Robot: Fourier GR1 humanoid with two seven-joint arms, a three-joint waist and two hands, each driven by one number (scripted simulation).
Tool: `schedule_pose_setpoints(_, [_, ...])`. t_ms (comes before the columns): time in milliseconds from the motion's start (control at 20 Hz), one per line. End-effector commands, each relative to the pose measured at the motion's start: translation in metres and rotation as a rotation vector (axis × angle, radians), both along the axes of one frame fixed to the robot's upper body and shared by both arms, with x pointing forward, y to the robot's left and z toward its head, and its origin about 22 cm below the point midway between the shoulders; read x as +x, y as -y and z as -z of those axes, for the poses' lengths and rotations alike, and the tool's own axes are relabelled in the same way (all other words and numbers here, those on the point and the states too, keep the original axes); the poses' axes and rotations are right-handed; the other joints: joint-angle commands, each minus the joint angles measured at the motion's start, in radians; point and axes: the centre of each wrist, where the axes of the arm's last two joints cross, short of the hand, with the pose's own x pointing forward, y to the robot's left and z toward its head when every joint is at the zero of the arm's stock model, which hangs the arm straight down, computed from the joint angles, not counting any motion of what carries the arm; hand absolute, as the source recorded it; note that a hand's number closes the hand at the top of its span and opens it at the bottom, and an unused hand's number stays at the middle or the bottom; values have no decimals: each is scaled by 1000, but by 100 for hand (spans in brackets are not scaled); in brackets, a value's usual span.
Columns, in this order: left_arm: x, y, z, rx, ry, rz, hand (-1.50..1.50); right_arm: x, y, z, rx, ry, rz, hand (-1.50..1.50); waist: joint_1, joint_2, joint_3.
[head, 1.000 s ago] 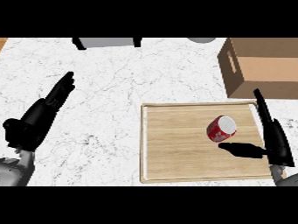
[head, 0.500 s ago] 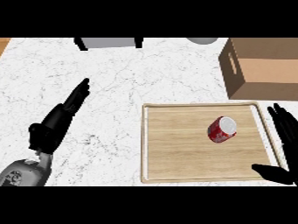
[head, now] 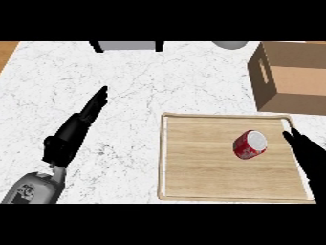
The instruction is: Pick the can from the tray and place it in the cardboard box
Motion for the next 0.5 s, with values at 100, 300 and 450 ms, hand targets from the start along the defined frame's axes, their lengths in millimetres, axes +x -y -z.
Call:
schedule_pose_setpoints(100, [13,2,18,6,9,24,0,-14,-33,-29,45,-89,83,-150,23,8,5])
schedule_pose_setpoints(300, [0,13,-7,1,2,24,0,20,-38,-26,57,-76,91,-150,37,7,7])
schedule_pose_setpoints(450, [11,8,-7,-14,10,46,0,41,-48,-7,36,-99,94,-150,36,8,6])
